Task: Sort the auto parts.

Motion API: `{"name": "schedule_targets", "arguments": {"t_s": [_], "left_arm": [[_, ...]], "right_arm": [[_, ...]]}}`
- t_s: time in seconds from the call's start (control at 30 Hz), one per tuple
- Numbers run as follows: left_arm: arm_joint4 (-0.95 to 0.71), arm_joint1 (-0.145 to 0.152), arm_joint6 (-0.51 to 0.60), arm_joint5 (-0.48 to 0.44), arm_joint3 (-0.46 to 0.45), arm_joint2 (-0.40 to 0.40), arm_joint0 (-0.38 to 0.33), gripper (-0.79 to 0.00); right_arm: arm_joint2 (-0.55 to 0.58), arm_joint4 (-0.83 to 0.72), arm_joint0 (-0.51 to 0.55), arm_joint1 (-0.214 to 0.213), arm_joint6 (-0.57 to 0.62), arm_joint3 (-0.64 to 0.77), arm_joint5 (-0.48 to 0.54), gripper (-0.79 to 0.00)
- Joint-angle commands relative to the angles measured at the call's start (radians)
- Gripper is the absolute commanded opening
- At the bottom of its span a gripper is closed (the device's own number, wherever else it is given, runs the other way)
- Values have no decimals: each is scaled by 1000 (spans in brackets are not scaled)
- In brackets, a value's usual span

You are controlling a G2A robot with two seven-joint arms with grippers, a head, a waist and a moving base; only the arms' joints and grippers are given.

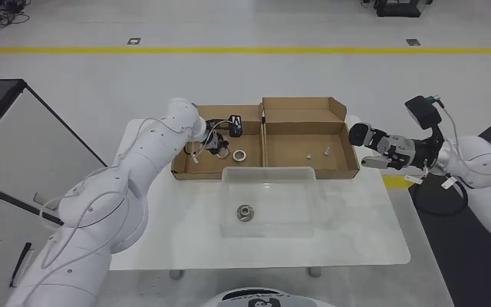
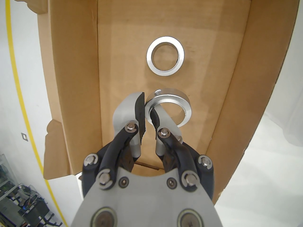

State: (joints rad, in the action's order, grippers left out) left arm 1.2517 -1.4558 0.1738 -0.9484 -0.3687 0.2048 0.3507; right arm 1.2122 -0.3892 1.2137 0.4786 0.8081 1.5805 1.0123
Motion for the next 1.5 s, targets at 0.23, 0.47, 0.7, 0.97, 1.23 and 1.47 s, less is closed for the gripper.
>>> {"name": "schedule_targets", "arguments": {"t_s": [0.23,0.47,0.7,0.97,1.23,1.47], "left_arm": [[51,-38,-30,13,65,-10,8,-514],[72,-61,-50,21,92,-9,0,-351],[73,-70,-123,44,101,10,-44,0],[57,-51,-267,-11,86,43,-91,0],[57,-51,-267,-11,86,43,-91,0],[57,-51,-267,-11,86,43,-91,0]], "right_arm": [[0,0,0,0,0,0,0,0],[0,0,0,0,0,0,0,0],[0,0,0,0,0,0,0,0],[0,0,0,0,0,0,0,0],[0,0,0,0,0,0,0,0],[0,0,0,0,0,0,0,0]]}}
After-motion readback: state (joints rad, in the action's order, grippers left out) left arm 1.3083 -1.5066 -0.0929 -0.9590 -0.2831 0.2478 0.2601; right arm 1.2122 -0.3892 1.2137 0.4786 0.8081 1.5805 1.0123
